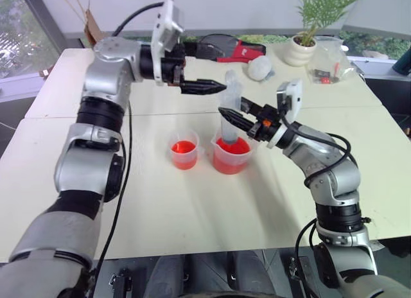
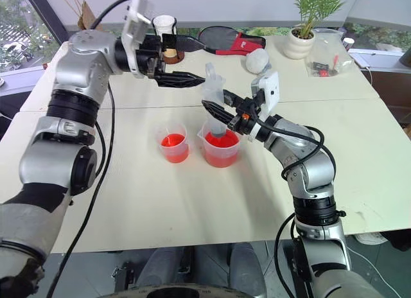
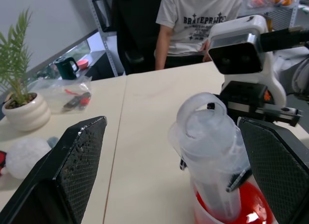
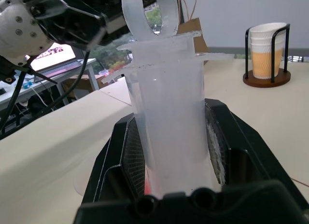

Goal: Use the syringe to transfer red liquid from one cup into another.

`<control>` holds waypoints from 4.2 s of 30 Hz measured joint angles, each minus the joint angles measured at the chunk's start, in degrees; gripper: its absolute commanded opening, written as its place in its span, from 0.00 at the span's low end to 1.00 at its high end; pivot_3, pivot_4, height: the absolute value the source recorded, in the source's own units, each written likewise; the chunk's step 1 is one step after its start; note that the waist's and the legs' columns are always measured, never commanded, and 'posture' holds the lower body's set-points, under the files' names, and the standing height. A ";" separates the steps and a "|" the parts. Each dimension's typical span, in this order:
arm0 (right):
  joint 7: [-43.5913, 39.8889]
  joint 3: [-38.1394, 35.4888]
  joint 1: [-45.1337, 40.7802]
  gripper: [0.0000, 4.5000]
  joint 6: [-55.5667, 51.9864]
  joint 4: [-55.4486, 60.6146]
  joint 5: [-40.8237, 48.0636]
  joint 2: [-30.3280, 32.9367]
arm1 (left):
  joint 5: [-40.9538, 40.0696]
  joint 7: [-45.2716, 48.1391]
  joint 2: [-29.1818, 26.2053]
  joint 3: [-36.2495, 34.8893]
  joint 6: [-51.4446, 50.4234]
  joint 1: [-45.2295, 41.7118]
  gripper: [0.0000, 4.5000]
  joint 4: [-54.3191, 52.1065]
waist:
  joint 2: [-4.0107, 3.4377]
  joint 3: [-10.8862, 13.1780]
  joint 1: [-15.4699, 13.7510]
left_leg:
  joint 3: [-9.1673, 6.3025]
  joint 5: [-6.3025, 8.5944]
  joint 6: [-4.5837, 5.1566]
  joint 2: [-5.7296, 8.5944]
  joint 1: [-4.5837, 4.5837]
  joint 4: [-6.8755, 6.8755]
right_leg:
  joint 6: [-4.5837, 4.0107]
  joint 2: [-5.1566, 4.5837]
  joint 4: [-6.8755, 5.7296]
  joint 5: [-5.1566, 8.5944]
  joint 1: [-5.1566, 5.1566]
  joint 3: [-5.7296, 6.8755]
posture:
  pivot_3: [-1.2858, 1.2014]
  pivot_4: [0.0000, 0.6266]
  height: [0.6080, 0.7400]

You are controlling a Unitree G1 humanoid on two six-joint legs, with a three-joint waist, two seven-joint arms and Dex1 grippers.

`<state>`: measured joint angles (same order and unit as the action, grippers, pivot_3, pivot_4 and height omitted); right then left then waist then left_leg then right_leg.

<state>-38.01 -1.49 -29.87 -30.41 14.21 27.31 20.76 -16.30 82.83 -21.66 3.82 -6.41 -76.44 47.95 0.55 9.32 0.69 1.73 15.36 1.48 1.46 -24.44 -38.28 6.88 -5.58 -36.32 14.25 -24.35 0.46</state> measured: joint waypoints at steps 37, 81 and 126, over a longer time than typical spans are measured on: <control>4.99 1.04 5.00 0.31 4.90 3.02 -0.69 -0.91 | 3.20 2.69 4.69 -1.05 5.70 -5.62 0.01 8.82 | 0.00 0.00 0.05 | -0.05 0.12 0.21 -0.01 0.01 0.01 | 0.00 0.02 -0.01 0.00 0.00 0.03 | 0.52 0.24 1.00; 1.49 0.94 -19.56 0.31 -4.09 -6.69 13.00 -6.69 | -9.37 -5.98 -21.78 -13.76 -25.30 21.95 0.53 -25.20 | 0.02 -0.01 0.55 | -0.13 -0.03 -0.06 -0.05 0.13 0.02 | 0.00 0.01 -0.73 0.00 -0.19 -0.02 | 0.52 0.24 1.00; -8.17 7.92 -16.92 0.31 6.97 -21.87 0.65 -15.11 | -13.05 -3.52 -19.28 -9.59 -25.24 12.04 0.53 -25.27 | 0.03 0.00 0.43 | -0.16 -0.15 -0.26 0.01 0.15 0.02 | 0.00 0.01 -0.76 0.00 -0.20 -0.02 | 0.52 0.24 1.00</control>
<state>-46.18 6.42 -46.79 -23.44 -7.67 27.96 5.65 -29.35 79.31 -40.94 -5.77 -31.65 -64.40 22.68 0.58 9.32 1.11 1.57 15.21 1.22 1.47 -24.29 -38.26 6.88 -5.57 -37.08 14.25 -24.54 0.44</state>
